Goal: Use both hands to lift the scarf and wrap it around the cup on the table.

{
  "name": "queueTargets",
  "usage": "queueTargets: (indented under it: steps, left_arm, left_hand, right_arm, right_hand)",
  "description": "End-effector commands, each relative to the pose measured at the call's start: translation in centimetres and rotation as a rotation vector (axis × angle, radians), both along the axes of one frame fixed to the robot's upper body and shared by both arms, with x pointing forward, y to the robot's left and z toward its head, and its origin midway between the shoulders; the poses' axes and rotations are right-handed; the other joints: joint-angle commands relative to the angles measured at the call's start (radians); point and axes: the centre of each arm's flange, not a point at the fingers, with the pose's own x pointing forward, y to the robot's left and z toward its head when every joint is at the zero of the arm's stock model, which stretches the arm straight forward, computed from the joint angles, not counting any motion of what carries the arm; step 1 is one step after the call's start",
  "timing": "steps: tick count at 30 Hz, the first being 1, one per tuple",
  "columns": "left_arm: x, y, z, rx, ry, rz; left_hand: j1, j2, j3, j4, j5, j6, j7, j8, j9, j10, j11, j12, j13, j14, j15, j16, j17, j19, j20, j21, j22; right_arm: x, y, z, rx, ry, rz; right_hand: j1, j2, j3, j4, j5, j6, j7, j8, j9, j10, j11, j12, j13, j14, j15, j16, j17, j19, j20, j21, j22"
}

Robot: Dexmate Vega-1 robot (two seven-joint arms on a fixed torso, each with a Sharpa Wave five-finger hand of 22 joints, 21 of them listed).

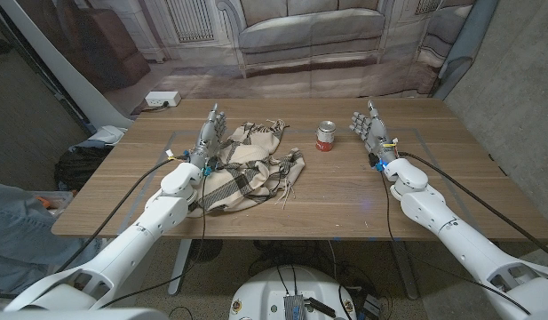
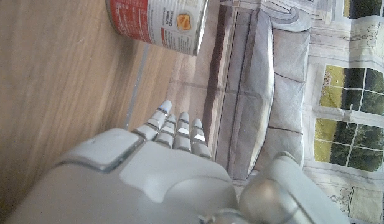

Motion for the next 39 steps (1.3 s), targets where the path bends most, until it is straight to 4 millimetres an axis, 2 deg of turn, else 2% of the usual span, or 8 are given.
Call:
queueTargets:
  steps: [1, 11, 17, 25, 39]
  left_arm:
    - [-0.7, 0.3, 0.3, -0.006, -0.024, 0.025]
    - [-0.5, -0.5, 1.1, 0.028, -0.023, 0.011]
    - [-1.4, -0.9, 2.3, 0.069, -0.047, 0.038]
    - [-2.1, -1.2, 3.7, 0.103, -0.066, 0.077]
    - [-2.4, -1.9, 3.3, 0.111, -0.07, 0.071]
  left_hand:
    - [0.011, 0.002, -0.001, 0.004, 0.006, -0.008, -0.001, 0.004, 0.002, -0.004, -0.001, 0.007, 0.004, -0.002, 0.002, 0.007, 0.002, -0.008, -0.022, 0.002, 0.002]
    - [0.031, 0.009, 0.003, -0.006, 0.006, 0.006, -0.005, 0.008, 0.002, 0.019, -0.002, 0.014, 0.004, 0.016, -0.004, 0.011, 0.001, -0.004, -0.014, -0.001, 0.001]
    - [0.047, 0.014, 0.006, -0.014, 0.005, 0.024, -0.006, 0.014, 0.002, 0.034, -0.007, 0.018, 0.004, 0.033, -0.006, 0.015, 0.001, 0.001, -0.011, -0.002, 0.001]
    - [0.088, 0.024, 0.014, -0.034, 0.001, 0.066, -0.004, 0.025, 0.003, 0.079, -0.012, 0.028, 0.004, 0.058, -0.015, 0.015, 0.0, 0.039, 0.002, 0.006, 0.001]
    - [0.112, 0.03, 0.016, -0.046, -0.004, 0.101, -0.004, 0.032, 0.004, 0.107, -0.013, 0.032, 0.004, 0.081, -0.014, 0.017, 0.0, 0.039, 0.008, 0.0, 0.002]
  right_arm:
    - [-0.7, 0.8, 0.4, -0.016, -0.023, 0.004]
    - [-1.9, 0.9, -0.2, -0.012, -0.059, -0.015]
    - [-2.1, 1.2, -0.2, -0.052, -0.092, -0.054]
    - [-2.1, 1.2, -0.2, -0.105, -0.127, -0.094]
    - [-2.2, 2.2, -0.4, -0.227, -0.147, -0.22]
  right_hand:
    - [0.013, 0.003, 0.007, -0.004, 0.005, 0.007, 0.001, 0.005, 0.005, 0.009, 0.0, 0.006, 0.002, 0.008, 0.003, 0.007, 0.005, 0.008, -0.007, 0.002, 0.002]
    - [0.026, 0.009, 0.011, -0.013, 0.005, 0.027, -0.008, 0.011, 0.005, 0.035, -0.003, 0.015, 0.003, 0.024, -0.004, 0.009, 0.004, 0.028, -0.01, -0.003, 0.003]
    - [0.04, 0.013, 0.015, -0.022, 0.005, 0.041, -0.017, 0.014, 0.005, 0.051, -0.013, 0.02, 0.003, 0.041, -0.012, 0.012, 0.003, 0.04, -0.013, -0.008, 0.003]
    - [0.058, 0.018, 0.02, -0.034, 0.004, 0.055, -0.025, 0.017, 0.006, 0.071, -0.015, 0.025, 0.003, 0.054, -0.019, 0.013, 0.003, 0.055, -0.019, -0.013, 0.003]
    - [0.094, 0.026, 0.031, -0.057, 0.001, 0.074, -0.038, 0.019, 0.006, 0.094, -0.029, 0.03, 0.004, 0.075, -0.032, 0.013, 0.002, 0.079, -0.024, -0.021, 0.003]
